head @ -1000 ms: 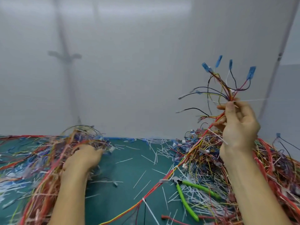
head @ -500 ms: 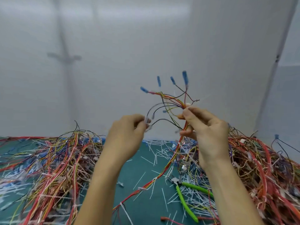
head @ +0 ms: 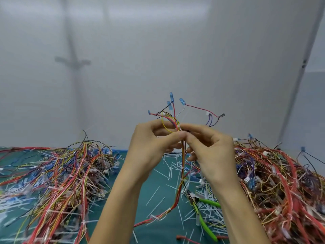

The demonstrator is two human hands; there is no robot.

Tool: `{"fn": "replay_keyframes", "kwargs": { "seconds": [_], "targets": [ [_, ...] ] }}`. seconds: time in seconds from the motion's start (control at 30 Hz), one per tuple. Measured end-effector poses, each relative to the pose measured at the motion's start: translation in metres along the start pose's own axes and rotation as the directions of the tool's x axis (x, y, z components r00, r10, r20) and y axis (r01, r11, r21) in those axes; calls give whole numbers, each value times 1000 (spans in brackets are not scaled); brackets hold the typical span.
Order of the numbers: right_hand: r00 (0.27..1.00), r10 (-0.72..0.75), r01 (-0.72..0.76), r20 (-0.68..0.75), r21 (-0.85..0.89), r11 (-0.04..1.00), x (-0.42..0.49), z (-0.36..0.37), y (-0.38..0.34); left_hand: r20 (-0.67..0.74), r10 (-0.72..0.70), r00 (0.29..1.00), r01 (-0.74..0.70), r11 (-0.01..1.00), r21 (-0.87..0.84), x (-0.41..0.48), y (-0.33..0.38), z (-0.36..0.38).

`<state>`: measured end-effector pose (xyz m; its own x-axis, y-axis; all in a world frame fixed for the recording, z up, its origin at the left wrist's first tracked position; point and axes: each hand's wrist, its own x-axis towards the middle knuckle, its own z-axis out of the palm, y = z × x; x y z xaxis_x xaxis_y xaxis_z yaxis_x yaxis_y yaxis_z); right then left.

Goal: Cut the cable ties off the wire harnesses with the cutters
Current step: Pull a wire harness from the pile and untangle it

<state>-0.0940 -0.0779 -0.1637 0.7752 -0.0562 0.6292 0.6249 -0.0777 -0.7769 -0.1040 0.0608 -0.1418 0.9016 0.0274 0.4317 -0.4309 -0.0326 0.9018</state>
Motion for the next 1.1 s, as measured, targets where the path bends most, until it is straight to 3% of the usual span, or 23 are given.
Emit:
{"fn": "replay_keyframes", "kwargs": {
  "seconds": [0.17,0.43,0.63,0.83,0.93,1.1],
  "targets": [
    [1000,-29,28,-8,-31,999,-3,-1,-4,-57,-41,998,31,987,-159,1,-4,4],
    [973,65,-47,-222,83,995,-1,-8,-8,-48,-40,998,33,988,-149,3,-7,-2],
    [963,165,-128,-213,174,976,2,-13,-5,-37,-57,998,50,985,-166,4,-9,-1],
    [921,228,-146,-315,264,953,3,-16,-1,-159,-85,984,46,971,-235,6,-12,-5],
    [912,275,-181,-304,302,936,4,-18,1,-212,-91,973,32,963,-267,7,-12,-10],
    [932,340,-323,-125,140,936,3,-9,4,-230,-118,966,39,945,-324,8,-11,-11]
  ]
}}
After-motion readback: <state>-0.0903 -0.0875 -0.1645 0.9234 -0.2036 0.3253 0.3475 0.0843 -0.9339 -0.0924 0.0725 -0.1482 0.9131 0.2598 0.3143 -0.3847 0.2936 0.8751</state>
